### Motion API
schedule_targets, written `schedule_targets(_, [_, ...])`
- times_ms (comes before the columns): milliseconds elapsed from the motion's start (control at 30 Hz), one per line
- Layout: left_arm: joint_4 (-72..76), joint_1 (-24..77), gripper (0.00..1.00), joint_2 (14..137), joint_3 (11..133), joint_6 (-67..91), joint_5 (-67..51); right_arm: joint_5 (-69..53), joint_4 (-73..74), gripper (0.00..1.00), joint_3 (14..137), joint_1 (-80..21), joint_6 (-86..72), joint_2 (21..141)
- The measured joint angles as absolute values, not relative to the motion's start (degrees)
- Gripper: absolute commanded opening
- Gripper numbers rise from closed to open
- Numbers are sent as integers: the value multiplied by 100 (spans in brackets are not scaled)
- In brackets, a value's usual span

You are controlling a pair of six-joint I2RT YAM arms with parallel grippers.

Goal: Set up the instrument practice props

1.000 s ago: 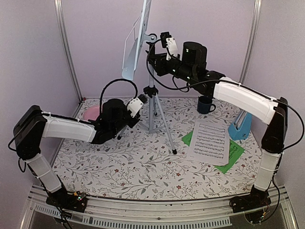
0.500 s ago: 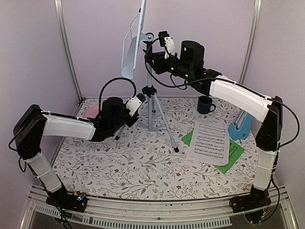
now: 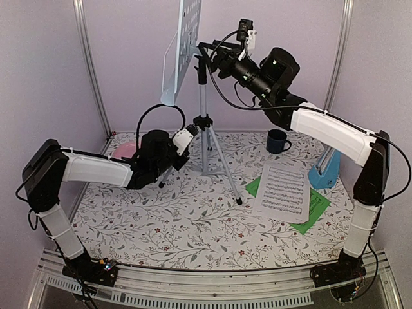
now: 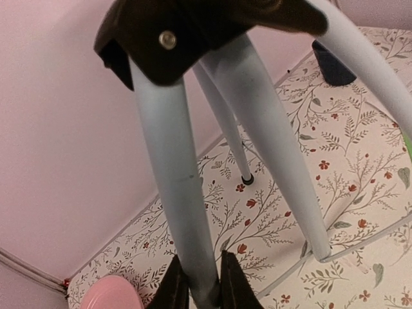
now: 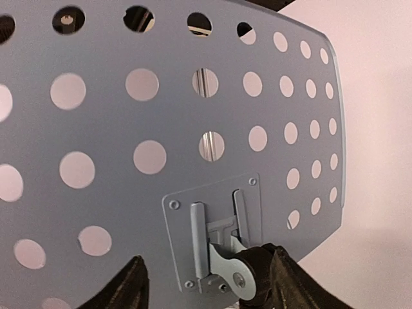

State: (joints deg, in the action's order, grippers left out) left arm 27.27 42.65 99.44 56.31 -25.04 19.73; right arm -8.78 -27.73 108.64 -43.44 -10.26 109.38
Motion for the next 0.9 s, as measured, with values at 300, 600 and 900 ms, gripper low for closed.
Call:
schedule_targets(300, [2816, 4257, 1, 9937, 5577, -2443, 1935, -952, -3546, 96, 9056, -4359, -1269, 10158])
schedule_targets(600, [3022, 4246, 30, 9730, 5231, -2427, 1780, -683, -3437, 100, 7109, -4292, -1387, 9494])
schedule_targets(900, [2720, 4213, 47, 9524, 4869, -2342, 1500, -794, -2679, 94, 5983, -3918, -1428, 9382])
